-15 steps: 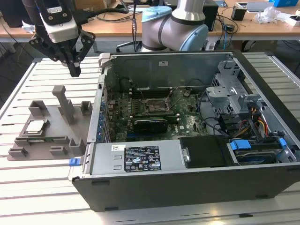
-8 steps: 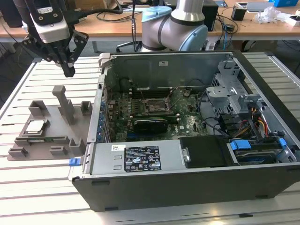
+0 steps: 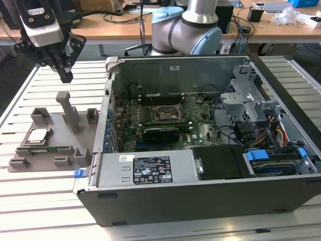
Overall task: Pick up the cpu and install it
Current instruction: 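Reach for the cpu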
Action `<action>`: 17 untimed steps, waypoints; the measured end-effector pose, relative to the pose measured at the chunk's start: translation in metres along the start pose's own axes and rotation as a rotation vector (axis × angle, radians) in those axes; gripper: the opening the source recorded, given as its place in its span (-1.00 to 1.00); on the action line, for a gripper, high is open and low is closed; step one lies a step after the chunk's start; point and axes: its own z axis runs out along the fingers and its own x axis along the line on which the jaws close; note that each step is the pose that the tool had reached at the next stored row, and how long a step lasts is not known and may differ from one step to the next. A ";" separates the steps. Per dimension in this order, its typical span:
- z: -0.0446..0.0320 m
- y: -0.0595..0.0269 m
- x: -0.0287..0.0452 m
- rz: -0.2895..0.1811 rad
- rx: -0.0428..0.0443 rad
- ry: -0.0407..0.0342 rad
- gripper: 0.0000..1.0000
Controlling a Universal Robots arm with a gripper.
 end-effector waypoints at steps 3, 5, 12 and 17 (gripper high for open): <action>0.0003 -0.0006 0.0119 0.000 0.0000 0.0000 -0.79; 0.0005 -0.0007 0.0151 0.000 0.0001 0.0000 -0.79; 0.0013 -0.0022 0.0366 0.000 0.0001 0.0001 -0.79; 0.0033 -0.0027 0.0515 0.000 0.0000 0.0000 -0.79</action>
